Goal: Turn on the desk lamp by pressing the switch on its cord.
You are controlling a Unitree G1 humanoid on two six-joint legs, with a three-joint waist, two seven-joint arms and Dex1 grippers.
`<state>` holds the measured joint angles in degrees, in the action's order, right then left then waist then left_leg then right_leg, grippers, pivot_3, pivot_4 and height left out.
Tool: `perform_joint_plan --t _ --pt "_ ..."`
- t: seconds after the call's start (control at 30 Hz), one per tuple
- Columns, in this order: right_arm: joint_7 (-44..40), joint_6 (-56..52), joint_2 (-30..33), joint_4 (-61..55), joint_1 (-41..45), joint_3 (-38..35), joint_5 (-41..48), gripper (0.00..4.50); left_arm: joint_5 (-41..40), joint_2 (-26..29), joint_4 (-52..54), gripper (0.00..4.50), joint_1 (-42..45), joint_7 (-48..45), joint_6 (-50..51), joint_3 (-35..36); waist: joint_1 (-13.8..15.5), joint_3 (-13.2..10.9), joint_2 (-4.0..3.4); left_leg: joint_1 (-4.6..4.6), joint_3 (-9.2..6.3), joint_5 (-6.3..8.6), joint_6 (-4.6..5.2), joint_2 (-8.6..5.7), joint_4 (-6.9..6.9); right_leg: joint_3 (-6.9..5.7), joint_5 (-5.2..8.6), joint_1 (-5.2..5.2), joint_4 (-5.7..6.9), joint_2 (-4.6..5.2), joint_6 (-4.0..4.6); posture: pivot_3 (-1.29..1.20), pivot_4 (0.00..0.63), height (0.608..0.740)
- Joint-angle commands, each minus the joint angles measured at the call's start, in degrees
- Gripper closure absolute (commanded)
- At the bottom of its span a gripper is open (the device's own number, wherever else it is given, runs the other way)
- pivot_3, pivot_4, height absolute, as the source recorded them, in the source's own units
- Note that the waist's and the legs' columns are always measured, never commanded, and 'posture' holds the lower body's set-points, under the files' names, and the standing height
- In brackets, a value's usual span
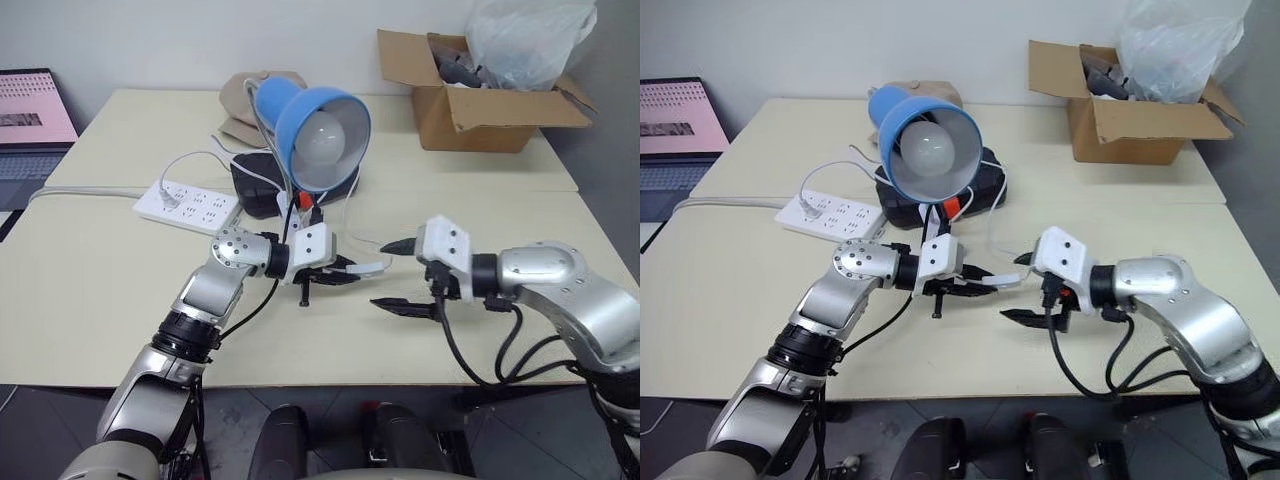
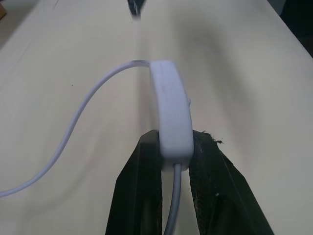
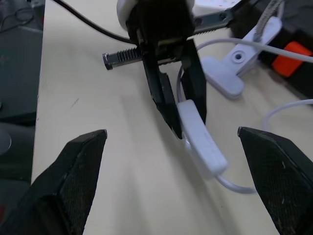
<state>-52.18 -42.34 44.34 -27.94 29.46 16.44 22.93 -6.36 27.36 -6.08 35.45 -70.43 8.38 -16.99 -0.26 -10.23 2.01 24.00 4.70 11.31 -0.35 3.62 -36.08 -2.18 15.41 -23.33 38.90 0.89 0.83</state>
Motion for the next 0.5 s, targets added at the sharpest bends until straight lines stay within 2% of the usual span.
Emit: perform_joint_plan --t 0.03,0.47,0.5 --pt "-2.18 3.07 -0.22 2.37 2.1 1.5 -2.39 0.0 -0.92 0.66 3.7 4.07 -0.8 0.71 0.94 0.59 0.12 0.0 0.0 0.0 0.0 0.0 0.0 0.0 0.01 0.0 0.0 -0.01 0.0 0.0 0.0 0.0 0.15 0.74" --pt "-4.73 4.44 -2.36 5.5 3.47 2.73 -4.52 0.0 -1.04 1.57 6.49 4.07 -2.08 1.48 2.31 0.46 0.13 0.0 0.0 0.0 0.01 0.0 0.0 0.02 0.0 0.0 0.0 -0.01 0.02 0.0 0.0 0.0 0.15 0.74" --pt "-4.58 4.47 -2.59 5.71 3.42 2.84 -4.78 0.18 -1.07 1.59 6.64 4.07 -2.11 1.49 2.37 0.44 0.13 0.0 0.0 0.0 0.01 0.0 0.0 0.02 0.0 0.0 0.0 -0.01 0.02 0.0 0.0 0.0 0.15 0.74"
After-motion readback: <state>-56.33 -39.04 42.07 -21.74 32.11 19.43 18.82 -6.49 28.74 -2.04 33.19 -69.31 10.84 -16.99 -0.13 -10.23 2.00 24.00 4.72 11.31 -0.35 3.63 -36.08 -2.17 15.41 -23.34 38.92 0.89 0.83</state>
